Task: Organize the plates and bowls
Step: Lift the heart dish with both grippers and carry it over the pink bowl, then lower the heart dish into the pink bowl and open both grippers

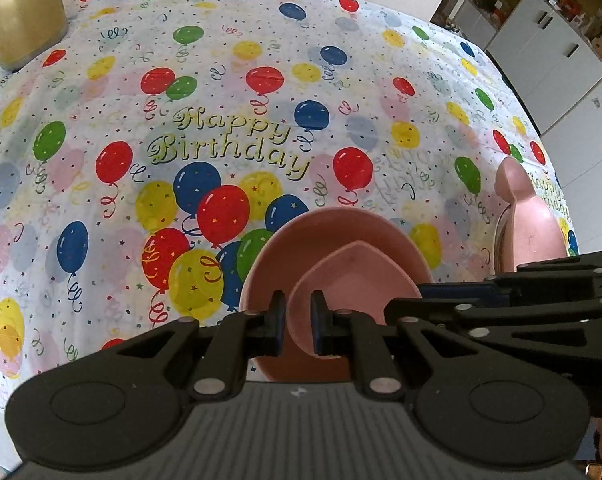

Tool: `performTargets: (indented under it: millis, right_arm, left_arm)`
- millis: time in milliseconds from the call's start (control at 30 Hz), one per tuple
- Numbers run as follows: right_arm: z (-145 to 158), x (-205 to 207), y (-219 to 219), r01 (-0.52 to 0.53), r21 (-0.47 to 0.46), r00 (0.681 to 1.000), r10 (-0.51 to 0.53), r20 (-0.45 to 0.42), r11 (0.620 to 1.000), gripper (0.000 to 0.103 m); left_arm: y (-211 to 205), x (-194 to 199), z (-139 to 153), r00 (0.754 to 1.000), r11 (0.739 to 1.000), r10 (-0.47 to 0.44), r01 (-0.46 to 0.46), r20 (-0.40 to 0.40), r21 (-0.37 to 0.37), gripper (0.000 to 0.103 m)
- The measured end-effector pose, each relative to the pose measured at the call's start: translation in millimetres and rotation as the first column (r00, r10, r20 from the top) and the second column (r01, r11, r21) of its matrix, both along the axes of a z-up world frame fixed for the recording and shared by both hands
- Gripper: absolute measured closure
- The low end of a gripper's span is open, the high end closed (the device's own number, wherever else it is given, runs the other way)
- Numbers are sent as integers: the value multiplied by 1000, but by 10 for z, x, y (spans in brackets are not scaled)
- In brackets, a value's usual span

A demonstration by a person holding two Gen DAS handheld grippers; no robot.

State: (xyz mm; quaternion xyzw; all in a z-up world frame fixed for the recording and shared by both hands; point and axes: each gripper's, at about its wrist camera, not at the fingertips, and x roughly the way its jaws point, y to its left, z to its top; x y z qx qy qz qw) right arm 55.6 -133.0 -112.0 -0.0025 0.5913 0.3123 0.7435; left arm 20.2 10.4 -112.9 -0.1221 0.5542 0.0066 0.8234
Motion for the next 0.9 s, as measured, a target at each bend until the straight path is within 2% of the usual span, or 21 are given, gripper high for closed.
performTargets:
  millis: [300, 533, 600, 733, 900]
  right_arm:
    - [141, -7, -102, 3, 27, 1000, -3, 24, 1000, 73]
    - [273, -96, -262, 0, 44, 997, -3, 73, 999, 66]
    - [327, -139, -308, -2, 48, 996, -2, 94, 999, 58]
    - [447, -229, -410, -8, 66, 993, 0, 121, 998, 55]
    - [601, -355, -495, -20, 79, 987, 7, 159, 997, 41]
  left_arm:
    - [-40, -37, 70, 1000, 1000, 11, -11, 12, 22, 91]
    - [-139, -202, 262, 996, 998, 15, -20, 89, 66, 91]
    - [-170, -260, 328, 993, 997, 21, -29, 113, 72, 91]
    - [-243, -376, 454, 987, 996, 35, -48, 154, 79, 90]
    - [-335, -530, 590, 981, 996, 44, -59, 188, 72, 90]
